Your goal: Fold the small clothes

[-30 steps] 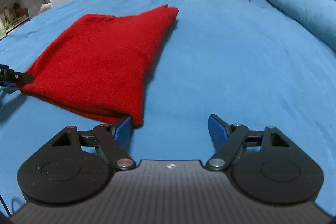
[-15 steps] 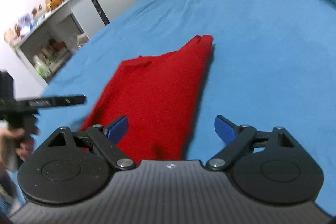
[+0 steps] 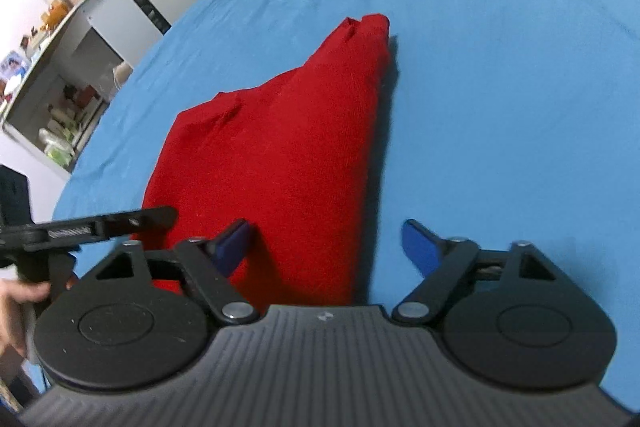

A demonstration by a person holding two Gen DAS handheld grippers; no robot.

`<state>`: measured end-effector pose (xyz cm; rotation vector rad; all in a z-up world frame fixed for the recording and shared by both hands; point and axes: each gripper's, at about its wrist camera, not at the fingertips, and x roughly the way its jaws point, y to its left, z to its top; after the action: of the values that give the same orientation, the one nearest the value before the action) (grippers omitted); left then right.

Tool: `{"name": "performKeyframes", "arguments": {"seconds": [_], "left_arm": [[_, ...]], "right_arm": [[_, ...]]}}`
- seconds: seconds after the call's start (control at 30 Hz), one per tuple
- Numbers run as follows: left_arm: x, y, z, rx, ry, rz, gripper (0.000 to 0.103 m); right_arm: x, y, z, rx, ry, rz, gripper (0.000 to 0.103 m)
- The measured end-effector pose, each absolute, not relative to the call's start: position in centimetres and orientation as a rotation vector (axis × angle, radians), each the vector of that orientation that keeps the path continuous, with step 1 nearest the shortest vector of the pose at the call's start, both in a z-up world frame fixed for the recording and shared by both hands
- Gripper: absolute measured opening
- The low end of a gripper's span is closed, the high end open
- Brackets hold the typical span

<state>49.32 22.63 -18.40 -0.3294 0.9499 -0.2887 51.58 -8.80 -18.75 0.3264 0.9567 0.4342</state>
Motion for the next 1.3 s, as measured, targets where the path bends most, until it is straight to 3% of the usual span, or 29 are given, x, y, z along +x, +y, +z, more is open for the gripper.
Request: {"name": "performKeyframes", "arguments": {"seconds": [0.07, 0.13, 0.3, 0.57, 0.7, 0.9, 1.13, 1.2, 1.27, 1.3], "left_arm": [[49.3, 22.9, -18.6, -0.366, 0.941, -0.298, 0.046], [49.5, 23.0, -18.4, -0.392, 0.948, -0.301, 0.034], [48.1, 21.8, -15.8, -0.323, 0.900, -0.307, 0.028], [41.0, 16.5, -8.5, -0.231, 0.810, -0.377, 0.028], [35.5, 13.2, -7.3, -0.235, 0.797, -0.411, 0.028], [29.5, 8.5, -12.0, -0.233, 0.852, -0.405, 0.028], [28.4, 7.8, -15.5, -0.255, 0.896, -0.328, 0.032], [28.3, 7.8, -14.8, -0.243, 0.883, -0.317, 0.038], [27.9, 7.9, -14.0, -0.198, 0.865, -0.288, 0.052], [27.7, 7.5, -13.7, -0.173, 0.847, -0.270, 0.067]], "right_arm": [[51.9, -8.7, -19.1, 0.360, 0.963, 0.463, 0.058], [51.9, -8.2, -18.9, 0.360, 0.953, 0.469, 0.047], [50.8, -7.5, -16.1, 0.287, 0.879, 0.493, 0.038], [44.6, -12.1, -8.7, 0.254, 0.824, 0.521, 0.038], [38.6, -16.0, -6.6, 0.217, 0.827, 0.525, 0.038], [31.0, -19.6, -10.9, 0.181, 0.878, 0.485, 0.038], [29.4, -21.0, -16.5, 0.228, 0.940, 0.430, 0.040], [29.3, -21.2, -16.1, 0.227, 0.940, 0.432, 0.046], [29.0, -20.9, -15.4, 0.196, 0.917, 0.413, 0.067], [28.6, -20.9, -14.9, 0.179, 0.887, 0.404, 0.075]]}}
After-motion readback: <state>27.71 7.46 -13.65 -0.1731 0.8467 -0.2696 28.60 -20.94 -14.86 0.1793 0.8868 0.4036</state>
